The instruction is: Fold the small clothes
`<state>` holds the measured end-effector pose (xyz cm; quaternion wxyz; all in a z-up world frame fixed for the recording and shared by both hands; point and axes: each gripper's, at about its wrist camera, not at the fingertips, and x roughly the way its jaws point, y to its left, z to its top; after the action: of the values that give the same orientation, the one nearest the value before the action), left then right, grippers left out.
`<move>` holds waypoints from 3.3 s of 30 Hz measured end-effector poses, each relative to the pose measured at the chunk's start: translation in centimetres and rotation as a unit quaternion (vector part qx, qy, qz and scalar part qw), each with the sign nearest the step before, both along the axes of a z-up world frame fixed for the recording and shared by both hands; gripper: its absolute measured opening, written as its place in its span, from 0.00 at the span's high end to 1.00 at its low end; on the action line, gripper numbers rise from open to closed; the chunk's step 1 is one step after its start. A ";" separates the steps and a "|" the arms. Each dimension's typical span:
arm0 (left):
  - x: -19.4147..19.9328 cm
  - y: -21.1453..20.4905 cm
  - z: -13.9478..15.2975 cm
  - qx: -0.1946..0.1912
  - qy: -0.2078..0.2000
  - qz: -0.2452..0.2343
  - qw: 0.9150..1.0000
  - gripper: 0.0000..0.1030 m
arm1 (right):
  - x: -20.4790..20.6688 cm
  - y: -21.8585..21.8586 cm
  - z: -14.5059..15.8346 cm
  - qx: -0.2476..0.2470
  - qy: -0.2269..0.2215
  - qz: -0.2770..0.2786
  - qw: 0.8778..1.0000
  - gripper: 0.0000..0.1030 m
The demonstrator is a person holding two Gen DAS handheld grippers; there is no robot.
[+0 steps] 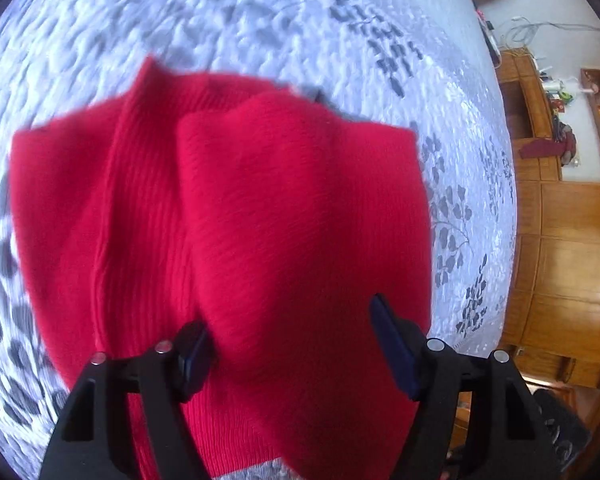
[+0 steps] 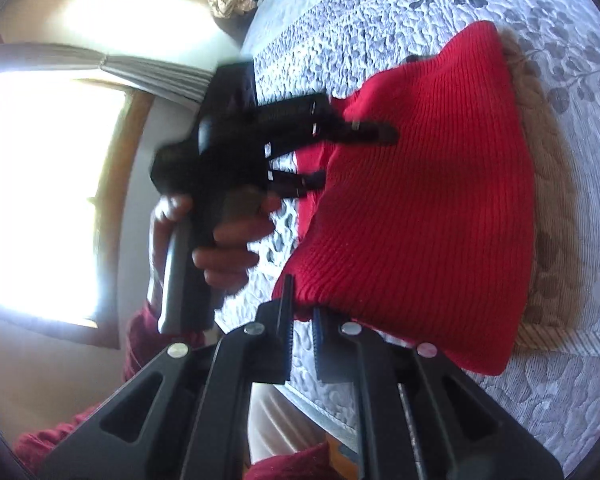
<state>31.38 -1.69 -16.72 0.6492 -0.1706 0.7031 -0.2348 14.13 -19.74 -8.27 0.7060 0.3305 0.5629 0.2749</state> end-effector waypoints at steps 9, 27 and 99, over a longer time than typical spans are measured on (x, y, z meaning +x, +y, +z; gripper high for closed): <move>3.2 -0.1 0.0 -0.026 -0.024 0.032 0.999 0.85 | -1.2 1.6 0.0 -0.025 -0.011 0.025 0.999 0.94; 4.1 7.4 3.5 0.043 -0.125 0.043 0.990 0.87 | 0.6 12.0 -4.9 -0.034 -0.011 0.081 0.996 0.94; -15.4 11.6 -0.3 -0.039 -0.001 0.257 0.966 0.67 | -2.0 -1.7 -7.8 -0.078 0.109 0.011 0.991 0.66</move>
<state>16.02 9.86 -17.01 0.6811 -0.3706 0.6254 -0.0879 12.16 -21.46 -16.04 0.6609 0.2957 0.6601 0.2000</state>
